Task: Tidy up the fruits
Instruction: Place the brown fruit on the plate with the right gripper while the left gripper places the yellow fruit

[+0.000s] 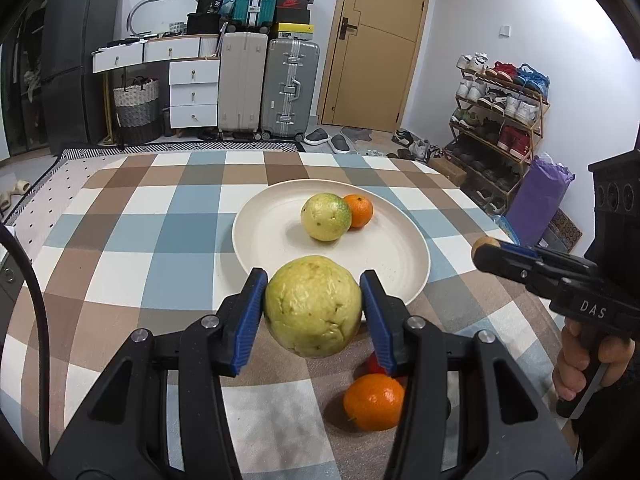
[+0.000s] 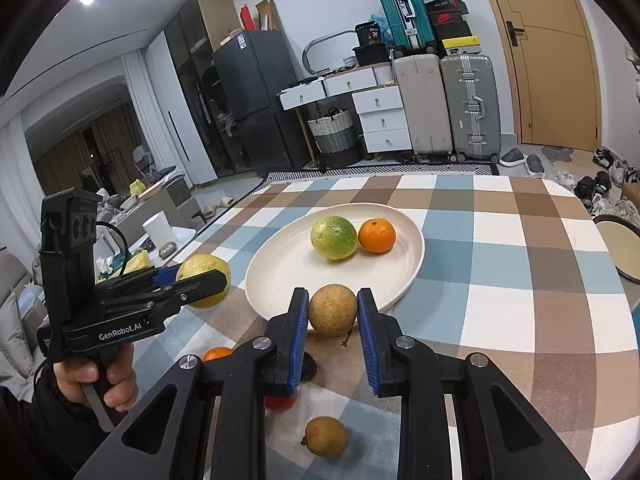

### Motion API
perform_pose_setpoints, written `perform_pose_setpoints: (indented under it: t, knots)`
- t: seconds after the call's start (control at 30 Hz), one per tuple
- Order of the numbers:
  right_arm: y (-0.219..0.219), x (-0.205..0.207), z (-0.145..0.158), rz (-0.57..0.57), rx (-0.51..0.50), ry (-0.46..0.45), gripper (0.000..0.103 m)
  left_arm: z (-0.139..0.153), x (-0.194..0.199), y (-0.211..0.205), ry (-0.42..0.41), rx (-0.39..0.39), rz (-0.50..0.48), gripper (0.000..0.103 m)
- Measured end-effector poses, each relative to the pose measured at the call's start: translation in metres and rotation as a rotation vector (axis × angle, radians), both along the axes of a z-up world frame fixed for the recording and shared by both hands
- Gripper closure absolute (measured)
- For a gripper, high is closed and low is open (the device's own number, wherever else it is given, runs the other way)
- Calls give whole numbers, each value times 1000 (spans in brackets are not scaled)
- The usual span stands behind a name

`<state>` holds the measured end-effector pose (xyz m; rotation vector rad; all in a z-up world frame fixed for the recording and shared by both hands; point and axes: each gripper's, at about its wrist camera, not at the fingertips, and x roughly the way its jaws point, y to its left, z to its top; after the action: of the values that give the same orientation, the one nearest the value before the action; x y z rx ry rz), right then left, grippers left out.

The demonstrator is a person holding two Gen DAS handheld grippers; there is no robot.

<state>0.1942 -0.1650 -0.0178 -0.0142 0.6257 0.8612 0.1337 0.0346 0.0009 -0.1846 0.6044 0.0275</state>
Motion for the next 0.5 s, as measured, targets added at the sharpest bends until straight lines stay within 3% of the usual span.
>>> perform_pose_setpoints:
  t: [0.5]
  knots:
    - [16,9,2,20,-20,14,78,2,29,-11,-7,31,0,58]
